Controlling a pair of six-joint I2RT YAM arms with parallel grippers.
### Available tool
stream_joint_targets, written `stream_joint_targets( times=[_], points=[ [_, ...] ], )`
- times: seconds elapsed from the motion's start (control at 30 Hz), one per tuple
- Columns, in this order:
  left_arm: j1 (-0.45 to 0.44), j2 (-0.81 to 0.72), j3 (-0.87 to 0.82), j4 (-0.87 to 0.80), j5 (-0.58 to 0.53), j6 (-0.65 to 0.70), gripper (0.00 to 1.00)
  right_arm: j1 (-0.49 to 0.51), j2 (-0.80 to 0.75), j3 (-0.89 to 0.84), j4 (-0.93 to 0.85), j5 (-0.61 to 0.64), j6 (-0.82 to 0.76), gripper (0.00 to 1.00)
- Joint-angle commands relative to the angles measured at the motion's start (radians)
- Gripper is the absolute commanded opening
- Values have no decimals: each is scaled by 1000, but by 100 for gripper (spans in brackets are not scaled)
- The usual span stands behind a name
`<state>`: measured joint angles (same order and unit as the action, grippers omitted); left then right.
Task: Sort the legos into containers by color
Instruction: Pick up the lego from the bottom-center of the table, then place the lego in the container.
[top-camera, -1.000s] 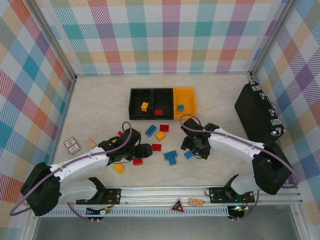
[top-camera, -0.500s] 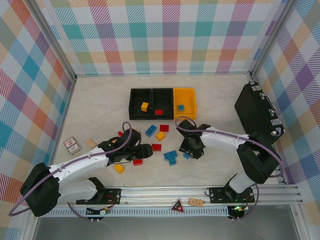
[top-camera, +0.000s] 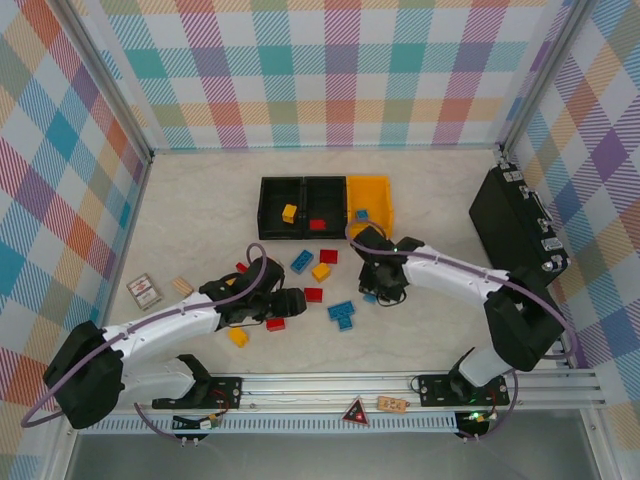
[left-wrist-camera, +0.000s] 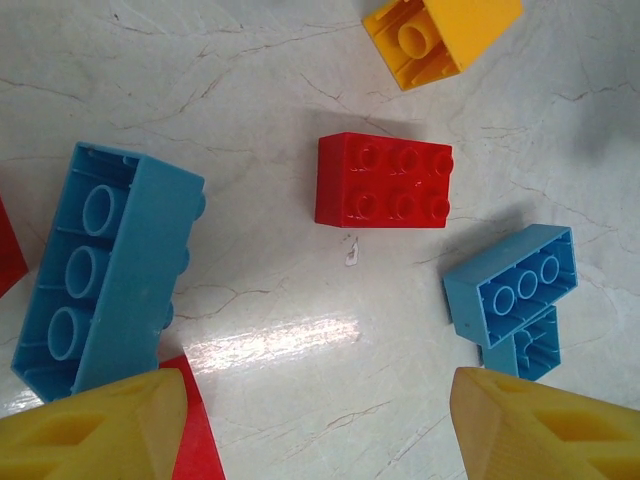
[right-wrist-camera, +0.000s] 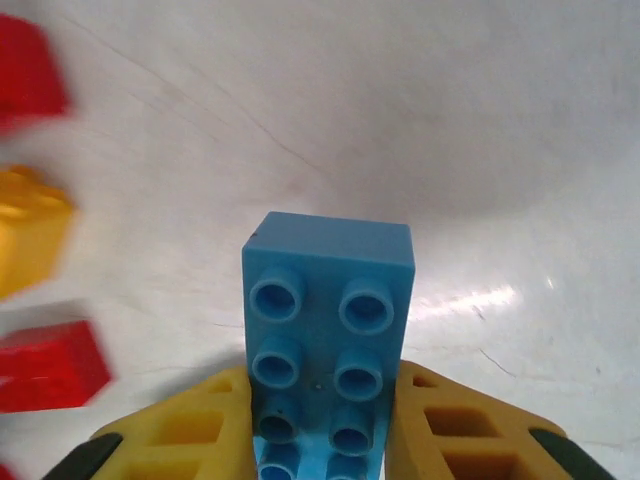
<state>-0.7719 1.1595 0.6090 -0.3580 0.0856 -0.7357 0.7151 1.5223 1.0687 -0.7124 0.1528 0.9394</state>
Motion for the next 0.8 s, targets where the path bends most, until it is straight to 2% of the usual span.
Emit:
stream_joint_targets(
  times=[0.0,0.23,0.57,0.77],
  points=[
    [-12,1,27,19,-3,7,70,-54,19,116,-68,38,-158,27],
    [-12,-35,22,72,13,-10,70,-147,204,387,-149,74,-353,28],
    [-12,54,147,99,11,23,70,-223,501,721,-260,138,-468,30],
    [-13,82,148,110,16,18,70,-238,611,833,-296,202,-504,32]
  ],
)
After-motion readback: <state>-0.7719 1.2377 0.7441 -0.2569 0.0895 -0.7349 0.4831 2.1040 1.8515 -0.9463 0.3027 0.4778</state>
